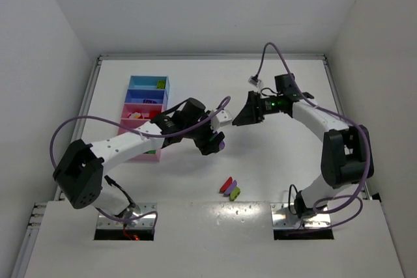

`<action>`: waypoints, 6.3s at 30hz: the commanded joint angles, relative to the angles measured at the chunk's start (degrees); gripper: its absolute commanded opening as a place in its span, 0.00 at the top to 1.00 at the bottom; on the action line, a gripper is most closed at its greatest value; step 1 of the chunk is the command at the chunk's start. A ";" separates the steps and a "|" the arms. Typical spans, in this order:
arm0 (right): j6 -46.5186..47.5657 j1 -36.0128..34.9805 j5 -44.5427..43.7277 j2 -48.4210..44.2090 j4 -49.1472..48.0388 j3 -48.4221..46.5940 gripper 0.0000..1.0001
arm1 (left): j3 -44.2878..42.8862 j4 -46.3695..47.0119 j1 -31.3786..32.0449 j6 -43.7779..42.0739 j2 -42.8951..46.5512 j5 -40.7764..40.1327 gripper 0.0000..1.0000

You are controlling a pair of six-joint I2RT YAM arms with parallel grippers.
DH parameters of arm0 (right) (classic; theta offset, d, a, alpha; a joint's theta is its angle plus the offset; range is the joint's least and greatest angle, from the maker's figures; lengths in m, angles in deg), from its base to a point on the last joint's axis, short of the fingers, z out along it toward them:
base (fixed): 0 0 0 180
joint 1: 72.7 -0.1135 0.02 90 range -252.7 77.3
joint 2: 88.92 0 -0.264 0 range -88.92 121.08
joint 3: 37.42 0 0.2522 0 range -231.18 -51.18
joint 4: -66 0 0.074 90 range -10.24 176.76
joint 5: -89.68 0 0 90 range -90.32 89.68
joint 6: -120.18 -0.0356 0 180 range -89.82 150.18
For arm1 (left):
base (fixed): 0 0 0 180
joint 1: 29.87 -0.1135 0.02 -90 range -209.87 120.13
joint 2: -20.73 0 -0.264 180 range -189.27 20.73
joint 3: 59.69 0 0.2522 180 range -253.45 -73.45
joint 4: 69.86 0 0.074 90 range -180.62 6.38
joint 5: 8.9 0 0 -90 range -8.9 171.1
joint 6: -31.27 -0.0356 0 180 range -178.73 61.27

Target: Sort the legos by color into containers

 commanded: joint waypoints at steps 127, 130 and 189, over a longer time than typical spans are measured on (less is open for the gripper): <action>4.96 -22.60 -33.71 6.59 -16.71 -21.54 0.17 | 3.59 14.67 -42.98 41.24 16.33 9.12 1.00; 3.22 -20.41 -38.73 -4.14 -15.11 -11.96 0.17 | 4.74 16.70 -39.56 48.10 14.04 4.90 1.00; -17.71 -27.79 -58.26 18.78 -21.18 -31.53 0.34 | -1.41 23.82 -30.93 72.20 0.06 2.16 1.00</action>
